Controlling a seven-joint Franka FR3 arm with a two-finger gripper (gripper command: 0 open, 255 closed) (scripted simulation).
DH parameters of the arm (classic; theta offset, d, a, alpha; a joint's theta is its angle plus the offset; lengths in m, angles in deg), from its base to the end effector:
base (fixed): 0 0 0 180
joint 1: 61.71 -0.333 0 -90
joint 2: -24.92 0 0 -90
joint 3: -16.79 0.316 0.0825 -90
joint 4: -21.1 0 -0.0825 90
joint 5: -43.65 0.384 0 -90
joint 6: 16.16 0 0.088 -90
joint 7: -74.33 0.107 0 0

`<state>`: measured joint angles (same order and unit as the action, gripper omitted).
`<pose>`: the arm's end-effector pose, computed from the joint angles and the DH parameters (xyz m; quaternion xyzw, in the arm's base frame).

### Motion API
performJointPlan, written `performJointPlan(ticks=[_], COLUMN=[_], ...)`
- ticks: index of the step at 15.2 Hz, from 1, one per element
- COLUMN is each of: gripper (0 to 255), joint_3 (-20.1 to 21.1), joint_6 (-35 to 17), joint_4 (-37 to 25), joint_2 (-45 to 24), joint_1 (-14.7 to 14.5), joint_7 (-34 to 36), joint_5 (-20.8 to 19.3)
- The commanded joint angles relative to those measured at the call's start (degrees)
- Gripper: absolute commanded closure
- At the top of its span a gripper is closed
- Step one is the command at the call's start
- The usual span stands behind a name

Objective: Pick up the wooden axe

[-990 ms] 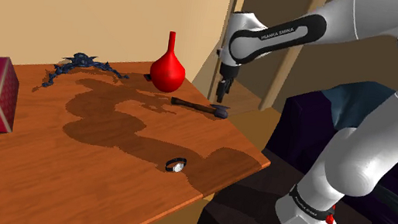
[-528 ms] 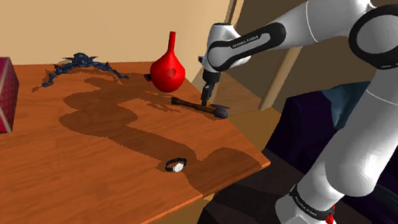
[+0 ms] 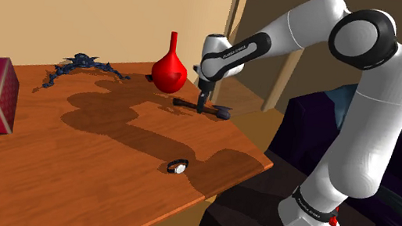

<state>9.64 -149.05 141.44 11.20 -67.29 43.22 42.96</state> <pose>0.5741 -0.0148 0.3049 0.9653 0.2605 -0.0144 0.0157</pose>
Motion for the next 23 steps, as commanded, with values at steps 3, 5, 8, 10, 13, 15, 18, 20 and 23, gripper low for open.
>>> performJointPlan(ticks=[3,5,8,10,13,15,18,20,23], gripper=[0,255,255,255,255,255,255,255,255], joint_3=[0.1,0.1,0.0,0.1,0.1,0.1,0.0,0.0,-0.1], joint_6=[-1.9,-1.9,-1.6,-1.6,-1.9,-0.5,1.5,2.9,5.0], joint_4=[0.6,0.6,0.7,0.5,0.6,0.2,-0.4,-0.8,-1.6], joint_2=[-1.3,-1.2,-0.9,-1.1,-1.3,-0.3,1.2,2.1,3.4], joint_1=[0.0,0.0,0.0,0.1,0.0,0.0,-0.1,-0.1,-0.1], joint_7=[0.0,0.0,-0.1,-0.1,0.0,0.0,0.1,0.2,0.2], joint_5=[0.2,0.2,0.1,0.2,0.2,0.0,-0.2,-0.3,-0.5])
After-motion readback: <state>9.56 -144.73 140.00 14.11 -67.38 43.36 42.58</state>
